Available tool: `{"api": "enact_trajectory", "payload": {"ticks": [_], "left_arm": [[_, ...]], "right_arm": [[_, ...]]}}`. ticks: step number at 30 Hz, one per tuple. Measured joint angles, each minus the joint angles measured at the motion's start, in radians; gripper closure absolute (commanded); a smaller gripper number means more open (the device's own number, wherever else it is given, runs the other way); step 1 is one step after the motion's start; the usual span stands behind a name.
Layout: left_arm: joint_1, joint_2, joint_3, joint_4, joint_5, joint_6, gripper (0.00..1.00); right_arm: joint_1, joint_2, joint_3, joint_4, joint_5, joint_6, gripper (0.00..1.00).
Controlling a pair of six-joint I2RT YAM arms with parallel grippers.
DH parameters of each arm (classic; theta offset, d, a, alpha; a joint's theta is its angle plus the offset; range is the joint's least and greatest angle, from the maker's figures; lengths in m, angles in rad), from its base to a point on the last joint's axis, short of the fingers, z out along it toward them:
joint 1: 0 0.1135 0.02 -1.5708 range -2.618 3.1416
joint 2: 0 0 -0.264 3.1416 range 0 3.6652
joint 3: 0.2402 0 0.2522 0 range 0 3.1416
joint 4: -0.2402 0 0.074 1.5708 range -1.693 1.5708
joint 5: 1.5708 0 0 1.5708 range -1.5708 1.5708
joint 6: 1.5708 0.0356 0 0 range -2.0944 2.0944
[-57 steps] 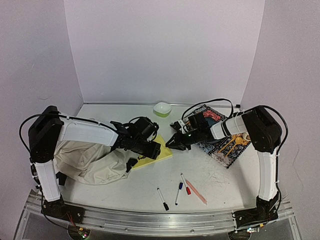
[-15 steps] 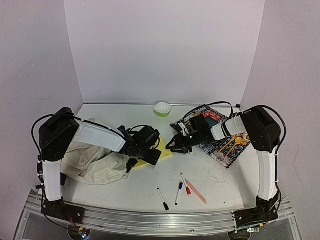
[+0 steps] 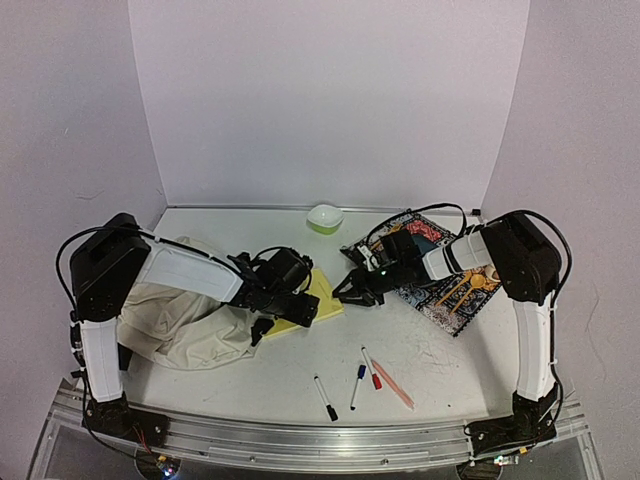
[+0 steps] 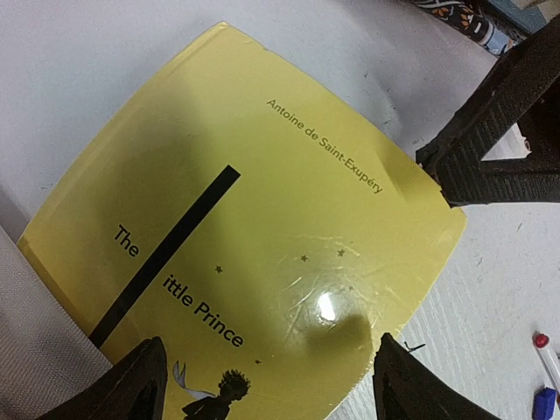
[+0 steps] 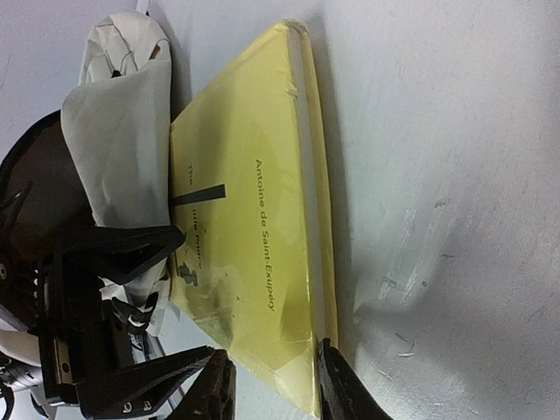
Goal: Pack the student bag
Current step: Move the book to the center of the board.
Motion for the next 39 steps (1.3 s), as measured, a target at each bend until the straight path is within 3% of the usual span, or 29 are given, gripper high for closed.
{"api": "enact_trajectory", "payload": {"ticks": [11,20,31,39], "left_arm": [[-0.039,-0.019,-0.025,0.007,-0.002,0.069,0.16],[-0.04,-0.087,-0.044,-0.037,-0.058,0.045,0.17],[-0.04,-0.201,-0.135,-0.133,0.075,-0.098,0.21],[-0.115,-0.213,-0.142,-0.165,0.197,-0.204,0.21]], "right_arm": [[0.014,0.0,0.013,0.098,-0.072,0.054,0.67],[0.014,-0.001,0.024,-0.029,0.06,-0.026,0.57],[0.036,-0.002,0.085,-0.157,0.193,-0.124,0.51],[0.056,-0.002,0.097,-0.185,0.227,-0.148,0.5]]}}
